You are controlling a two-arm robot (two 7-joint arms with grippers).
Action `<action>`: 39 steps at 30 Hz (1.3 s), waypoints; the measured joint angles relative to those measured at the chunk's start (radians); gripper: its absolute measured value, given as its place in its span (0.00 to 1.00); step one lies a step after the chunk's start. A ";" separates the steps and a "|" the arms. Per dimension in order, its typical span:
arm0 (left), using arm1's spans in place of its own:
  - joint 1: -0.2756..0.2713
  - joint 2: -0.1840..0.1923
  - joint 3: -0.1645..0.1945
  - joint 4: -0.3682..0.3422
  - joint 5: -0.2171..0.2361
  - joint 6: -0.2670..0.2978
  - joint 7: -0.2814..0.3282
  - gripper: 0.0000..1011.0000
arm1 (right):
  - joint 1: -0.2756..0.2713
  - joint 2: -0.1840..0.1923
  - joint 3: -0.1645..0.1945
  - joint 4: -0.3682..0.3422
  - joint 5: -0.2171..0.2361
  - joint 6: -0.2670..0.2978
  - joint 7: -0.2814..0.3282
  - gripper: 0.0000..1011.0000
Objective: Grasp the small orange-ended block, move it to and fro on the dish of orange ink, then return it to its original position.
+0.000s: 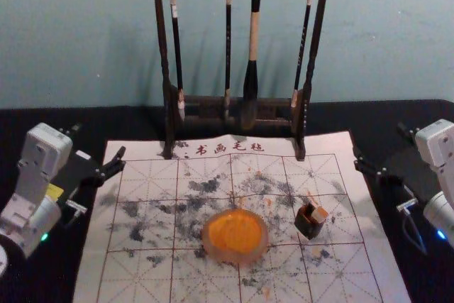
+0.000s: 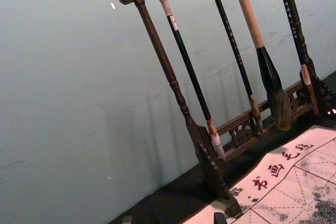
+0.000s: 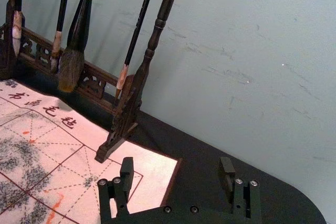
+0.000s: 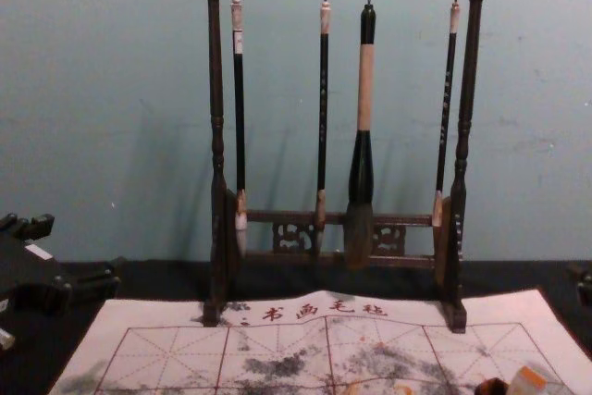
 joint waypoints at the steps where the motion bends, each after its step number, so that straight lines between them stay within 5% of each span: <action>1: 0.000 0.000 0.000 0.000 0.000 0.000 0.000 0.99 | 0.000 0.000 0.000 0.000 0.000 0.000 0.000 0.99; 39: 0.000 0.000 0.000 0.000 0.000 0.000 0.000 0.99 | 0.000 0.000 0.000 0.000 0.000 -0.001 0.000 0.99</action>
